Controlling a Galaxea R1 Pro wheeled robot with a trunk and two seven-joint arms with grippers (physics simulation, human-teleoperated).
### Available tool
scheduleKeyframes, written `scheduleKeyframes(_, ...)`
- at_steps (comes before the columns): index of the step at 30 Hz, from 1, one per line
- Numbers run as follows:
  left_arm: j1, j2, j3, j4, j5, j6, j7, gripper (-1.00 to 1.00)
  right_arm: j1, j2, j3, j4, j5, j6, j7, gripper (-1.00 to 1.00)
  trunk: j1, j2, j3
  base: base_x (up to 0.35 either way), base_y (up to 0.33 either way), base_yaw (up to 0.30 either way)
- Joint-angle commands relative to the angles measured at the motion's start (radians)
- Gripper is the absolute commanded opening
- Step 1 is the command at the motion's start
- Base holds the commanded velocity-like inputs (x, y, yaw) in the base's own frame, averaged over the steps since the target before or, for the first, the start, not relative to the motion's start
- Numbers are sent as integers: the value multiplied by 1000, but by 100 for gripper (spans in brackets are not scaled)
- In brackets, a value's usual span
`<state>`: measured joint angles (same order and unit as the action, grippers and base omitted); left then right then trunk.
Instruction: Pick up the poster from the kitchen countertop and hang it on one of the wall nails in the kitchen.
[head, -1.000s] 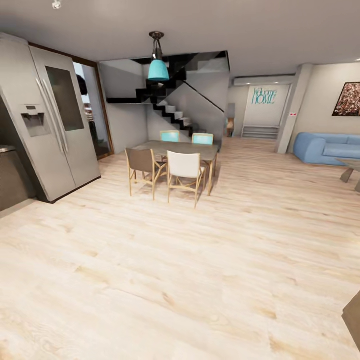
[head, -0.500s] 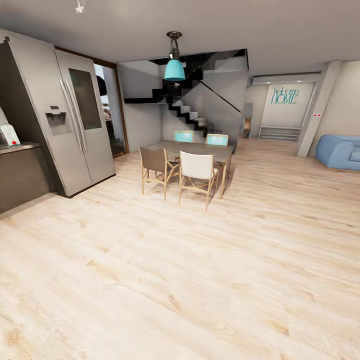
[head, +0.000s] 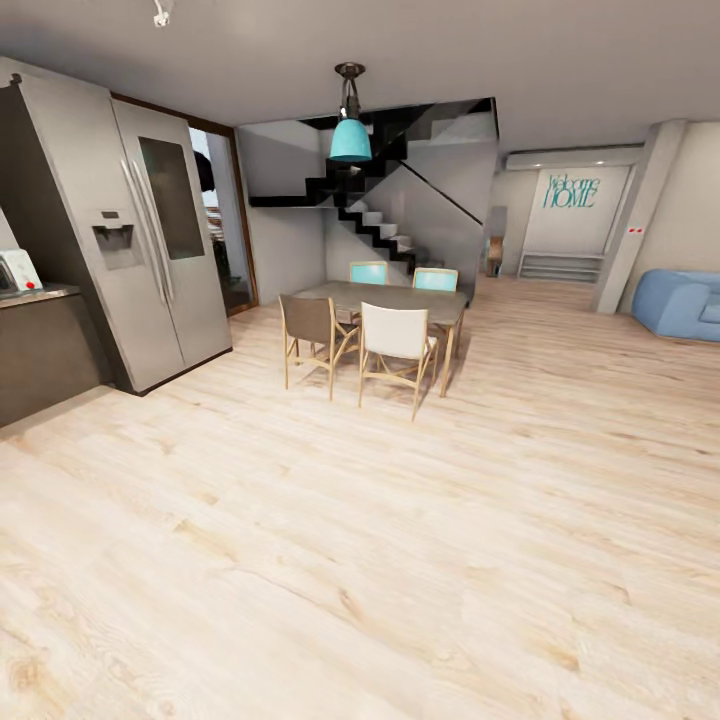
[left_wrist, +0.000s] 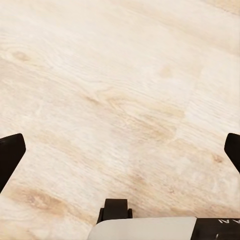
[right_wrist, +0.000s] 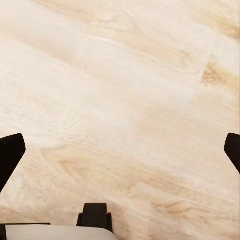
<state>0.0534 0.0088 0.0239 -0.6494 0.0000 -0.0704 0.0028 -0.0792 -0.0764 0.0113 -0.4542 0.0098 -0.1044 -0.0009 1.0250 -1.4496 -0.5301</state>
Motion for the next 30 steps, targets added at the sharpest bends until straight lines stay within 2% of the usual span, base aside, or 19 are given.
scheduleKeyframes(1, 0, 0, 1, -1, 0, -2, 0, 100, 0, 0, 1, 0, 1, -3, 0, 100, 0, 0, -1, 0, 0, 0)
scheduleKeyframes(11, 0, 0, 1, -1, 0, -2, 0, 100, -1, 4, 1, -1, 0, -3, 0, 100, 0, 0, -1, 0, 0, 36)
scheduleKeyframes(30, 0, 0, 1, -1, 0, -2, 1, 100, -1, 10, 1, -1, -1, -3, -1, 100, 0, 0, -1, 12, -5, 258)
